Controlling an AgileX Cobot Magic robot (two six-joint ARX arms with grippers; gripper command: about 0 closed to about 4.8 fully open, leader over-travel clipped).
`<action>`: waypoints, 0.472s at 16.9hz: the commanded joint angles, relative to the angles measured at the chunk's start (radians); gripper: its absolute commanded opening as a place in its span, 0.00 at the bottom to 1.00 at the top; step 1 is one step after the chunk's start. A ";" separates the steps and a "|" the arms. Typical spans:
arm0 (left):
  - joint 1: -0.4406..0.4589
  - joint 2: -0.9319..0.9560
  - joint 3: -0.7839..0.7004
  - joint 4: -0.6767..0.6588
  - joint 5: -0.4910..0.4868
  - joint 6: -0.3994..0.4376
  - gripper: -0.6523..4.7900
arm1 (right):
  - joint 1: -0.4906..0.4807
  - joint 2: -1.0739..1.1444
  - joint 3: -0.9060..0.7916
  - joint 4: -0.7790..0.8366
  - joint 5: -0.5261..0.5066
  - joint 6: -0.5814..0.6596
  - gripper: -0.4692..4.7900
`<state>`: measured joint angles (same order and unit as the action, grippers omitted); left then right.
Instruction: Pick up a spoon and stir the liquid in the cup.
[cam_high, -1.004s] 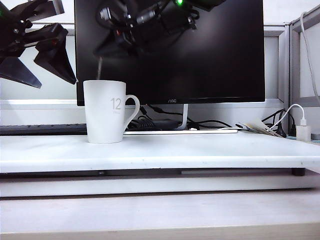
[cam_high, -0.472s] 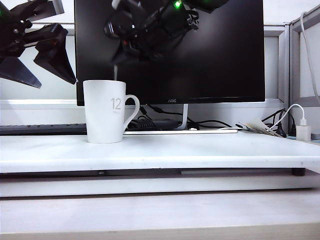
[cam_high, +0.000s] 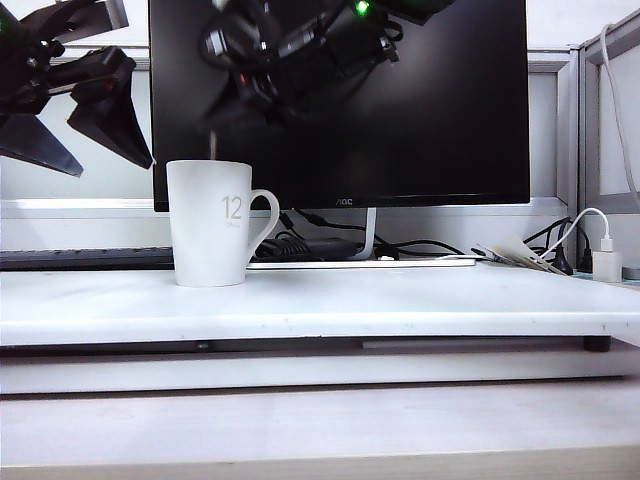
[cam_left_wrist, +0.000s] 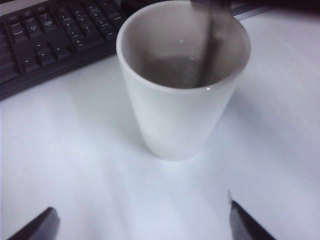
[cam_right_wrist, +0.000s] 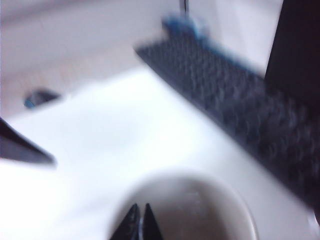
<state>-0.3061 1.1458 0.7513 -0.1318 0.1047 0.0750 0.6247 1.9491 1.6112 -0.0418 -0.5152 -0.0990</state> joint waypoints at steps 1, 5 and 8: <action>0.001 -0.003 0.003 0.006 0.001 0.004 1.00 | 0.002 -0.005 0.002 -0.005 0.133 -0.008 0.08; 0.001 -0.003 0.003 0.011 0.001 0.004 1.00 | 0.002 -0.007 0.002 0.075 0.157 -0.010 0.08; 0.001 -0.003 0.003 0.035 0.000 0.003 1.00 | 0.004 -0.011 0.002 0.102 0.128 -0.009 0.85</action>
<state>-0.3061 1.1458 0.7513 -0.1234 0.1043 0.0750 0.6270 1.9491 1.6112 0.0162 -0.3779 -0.1066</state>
